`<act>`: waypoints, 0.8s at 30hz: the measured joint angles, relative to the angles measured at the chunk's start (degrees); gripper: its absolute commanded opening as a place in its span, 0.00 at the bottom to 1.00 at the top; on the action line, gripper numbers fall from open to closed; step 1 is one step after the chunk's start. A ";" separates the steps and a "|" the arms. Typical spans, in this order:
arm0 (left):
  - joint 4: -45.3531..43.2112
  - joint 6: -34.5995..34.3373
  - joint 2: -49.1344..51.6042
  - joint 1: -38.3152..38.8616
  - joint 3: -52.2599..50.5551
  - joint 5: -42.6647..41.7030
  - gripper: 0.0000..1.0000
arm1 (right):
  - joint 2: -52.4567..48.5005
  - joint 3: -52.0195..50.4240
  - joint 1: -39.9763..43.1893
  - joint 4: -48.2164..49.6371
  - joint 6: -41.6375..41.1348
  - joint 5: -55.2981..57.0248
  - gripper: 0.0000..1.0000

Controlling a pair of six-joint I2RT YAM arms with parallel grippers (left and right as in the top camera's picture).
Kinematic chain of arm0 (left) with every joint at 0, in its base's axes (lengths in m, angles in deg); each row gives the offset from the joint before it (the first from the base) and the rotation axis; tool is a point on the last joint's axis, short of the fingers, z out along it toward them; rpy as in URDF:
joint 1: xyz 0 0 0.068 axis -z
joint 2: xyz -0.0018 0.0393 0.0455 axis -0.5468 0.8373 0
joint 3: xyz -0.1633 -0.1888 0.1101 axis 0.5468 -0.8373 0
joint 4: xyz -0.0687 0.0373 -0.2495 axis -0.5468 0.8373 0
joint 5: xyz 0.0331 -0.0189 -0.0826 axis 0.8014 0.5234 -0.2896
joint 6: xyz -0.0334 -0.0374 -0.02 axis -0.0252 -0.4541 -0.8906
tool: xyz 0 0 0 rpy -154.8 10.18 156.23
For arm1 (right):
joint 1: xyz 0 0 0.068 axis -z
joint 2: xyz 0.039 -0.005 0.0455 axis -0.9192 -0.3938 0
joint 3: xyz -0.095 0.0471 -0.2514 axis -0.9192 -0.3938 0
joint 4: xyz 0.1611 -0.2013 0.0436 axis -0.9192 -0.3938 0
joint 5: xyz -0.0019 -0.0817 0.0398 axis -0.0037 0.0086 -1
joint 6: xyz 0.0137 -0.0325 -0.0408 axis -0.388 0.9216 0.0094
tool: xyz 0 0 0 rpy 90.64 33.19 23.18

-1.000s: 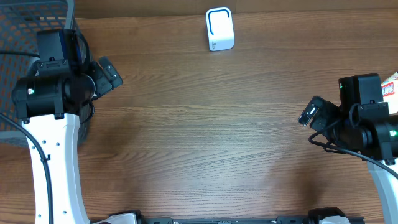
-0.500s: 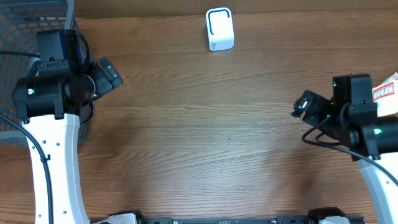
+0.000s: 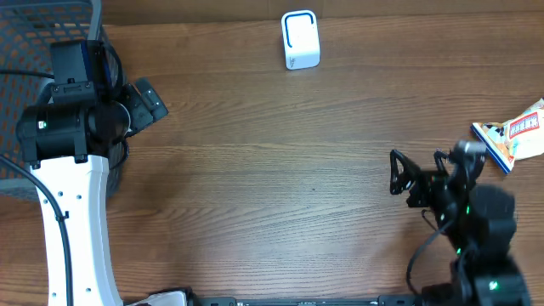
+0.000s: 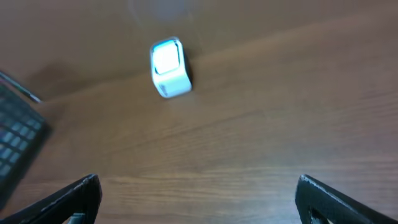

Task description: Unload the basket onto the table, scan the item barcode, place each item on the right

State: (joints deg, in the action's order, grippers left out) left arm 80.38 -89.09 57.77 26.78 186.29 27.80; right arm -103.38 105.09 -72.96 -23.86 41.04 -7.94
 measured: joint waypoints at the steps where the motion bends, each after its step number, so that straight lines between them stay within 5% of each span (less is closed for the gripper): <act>1: 0.02 -0.02 0.00 0.00 0.00 0.00 1.00 | 3.30 -4.17 0.02 4.37 0.28 -0.07 1.00; 10: 0.00 0.00 0.00 0.00 0.00 0.00 1.00 | 18.86 -22.86 0.00 19.74 0.81 -0.09 1.00; 24: 0.00 -0.02 0.00 0.00 0.00 -0.02 1.00 | 28.76 -28.02 0.02 20.85 0.83 2.40 1.00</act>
State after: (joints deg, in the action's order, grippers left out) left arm 80.38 -89.12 57.77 26.78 186.29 27.78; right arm -74.62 77.06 -72.94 -3.01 41.87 -5.53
